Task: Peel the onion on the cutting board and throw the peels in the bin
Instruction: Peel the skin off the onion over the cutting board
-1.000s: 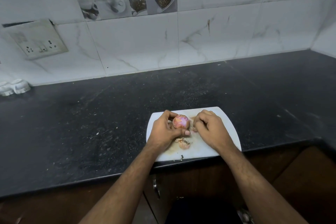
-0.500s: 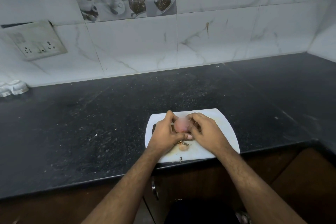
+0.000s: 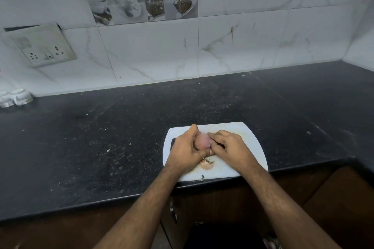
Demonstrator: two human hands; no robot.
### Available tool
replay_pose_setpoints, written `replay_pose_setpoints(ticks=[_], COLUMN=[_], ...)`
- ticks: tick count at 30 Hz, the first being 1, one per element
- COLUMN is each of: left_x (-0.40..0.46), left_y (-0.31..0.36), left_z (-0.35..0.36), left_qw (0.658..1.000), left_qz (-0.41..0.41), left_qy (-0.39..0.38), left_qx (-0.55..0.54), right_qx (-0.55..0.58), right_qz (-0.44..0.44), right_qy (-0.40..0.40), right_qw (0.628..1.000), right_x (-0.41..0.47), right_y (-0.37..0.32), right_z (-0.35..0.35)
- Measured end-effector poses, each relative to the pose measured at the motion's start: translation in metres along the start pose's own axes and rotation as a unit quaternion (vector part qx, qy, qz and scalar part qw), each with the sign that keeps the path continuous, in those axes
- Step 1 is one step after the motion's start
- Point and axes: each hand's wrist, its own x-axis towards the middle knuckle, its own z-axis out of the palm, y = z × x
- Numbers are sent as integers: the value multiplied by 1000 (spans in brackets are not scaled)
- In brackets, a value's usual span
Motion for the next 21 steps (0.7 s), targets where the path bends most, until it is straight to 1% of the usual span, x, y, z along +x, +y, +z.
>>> replay_pose_setpoints(ticks=[4,8,14,18,21], left_x=[0,1,-1,-2,-2], left_y=[0,2,7,9,7], left_z=[1,2,1,1,0], left_qw=[1000,999,997,997,999], left_qz=[2,21,41,42,31], left_qy=[6,12,15,7,-3], left_qx=[18,38,71,65,30], right_qx=[19,64,124,113,113], right_qz=[17,63,121,154,176], right_qy=[5,18,81,118,134], right_qw=[1000,996,982,975,969], right_x=[0,0,-6,-7,-6], right_y=[0,-5,-10,-13,-15], right_z=[-2,-2,5,14,15])
